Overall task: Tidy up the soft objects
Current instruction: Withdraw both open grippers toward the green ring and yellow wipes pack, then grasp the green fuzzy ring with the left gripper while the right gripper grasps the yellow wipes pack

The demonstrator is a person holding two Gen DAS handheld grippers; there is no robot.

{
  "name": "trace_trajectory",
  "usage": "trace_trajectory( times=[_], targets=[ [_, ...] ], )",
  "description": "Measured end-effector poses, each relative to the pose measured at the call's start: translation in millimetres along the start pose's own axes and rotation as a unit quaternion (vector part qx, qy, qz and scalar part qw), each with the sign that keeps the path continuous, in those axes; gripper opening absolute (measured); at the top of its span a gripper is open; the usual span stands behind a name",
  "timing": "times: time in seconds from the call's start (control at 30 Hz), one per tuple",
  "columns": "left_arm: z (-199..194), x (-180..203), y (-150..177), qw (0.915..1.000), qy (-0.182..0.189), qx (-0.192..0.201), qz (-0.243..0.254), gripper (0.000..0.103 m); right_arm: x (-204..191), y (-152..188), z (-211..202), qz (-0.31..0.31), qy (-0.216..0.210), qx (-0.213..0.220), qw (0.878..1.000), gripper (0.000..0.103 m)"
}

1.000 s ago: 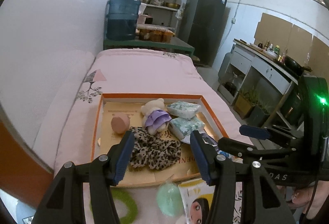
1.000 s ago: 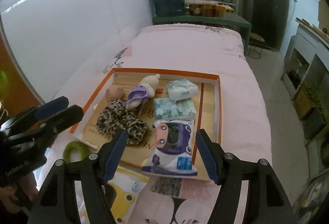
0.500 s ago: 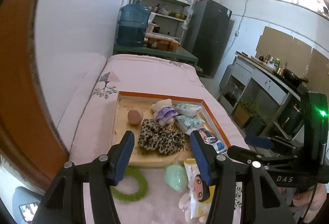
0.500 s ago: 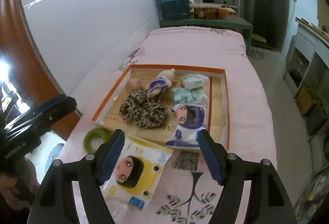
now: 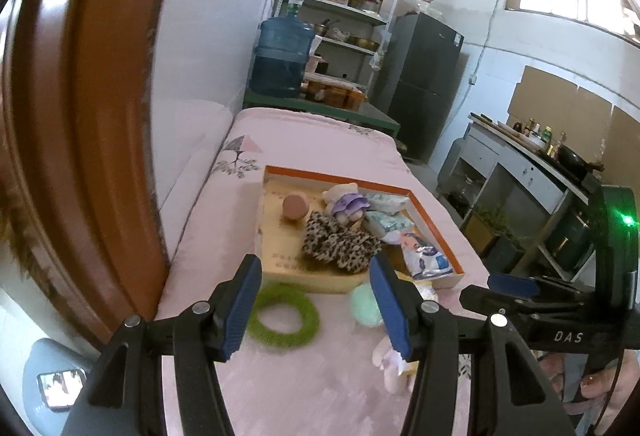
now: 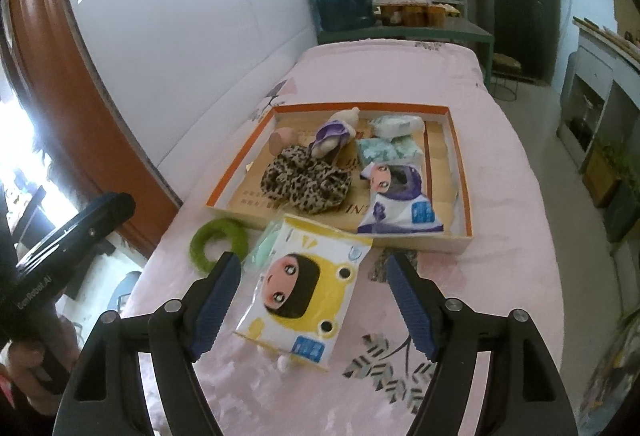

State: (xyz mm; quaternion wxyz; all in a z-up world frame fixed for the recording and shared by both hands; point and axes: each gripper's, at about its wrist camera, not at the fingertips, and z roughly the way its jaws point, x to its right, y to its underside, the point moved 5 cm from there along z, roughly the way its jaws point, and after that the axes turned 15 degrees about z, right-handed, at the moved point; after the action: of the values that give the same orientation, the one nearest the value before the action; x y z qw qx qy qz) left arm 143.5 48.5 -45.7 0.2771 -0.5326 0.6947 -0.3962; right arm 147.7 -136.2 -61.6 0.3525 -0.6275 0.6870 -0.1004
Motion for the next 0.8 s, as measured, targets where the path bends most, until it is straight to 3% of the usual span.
trace_trajectory(
  times=[0.4, 0.8],
  targets=[
    [7.6, -22.7, 34.8, 0.9993, 0.003, -0.017, -0.033, 0.056, -9.2, 30.7, 38.2, 0.003, 0.026, -0.025, 0.999, 0.078],
    [38.4, -37.6, 46.3, 0.9982, 0.002, -0.046, -0.038, 0.056, -7.6, 31.5, 70.7, 0.007, 0.050, -0.040, 0.998, 0.078]
  ],
)
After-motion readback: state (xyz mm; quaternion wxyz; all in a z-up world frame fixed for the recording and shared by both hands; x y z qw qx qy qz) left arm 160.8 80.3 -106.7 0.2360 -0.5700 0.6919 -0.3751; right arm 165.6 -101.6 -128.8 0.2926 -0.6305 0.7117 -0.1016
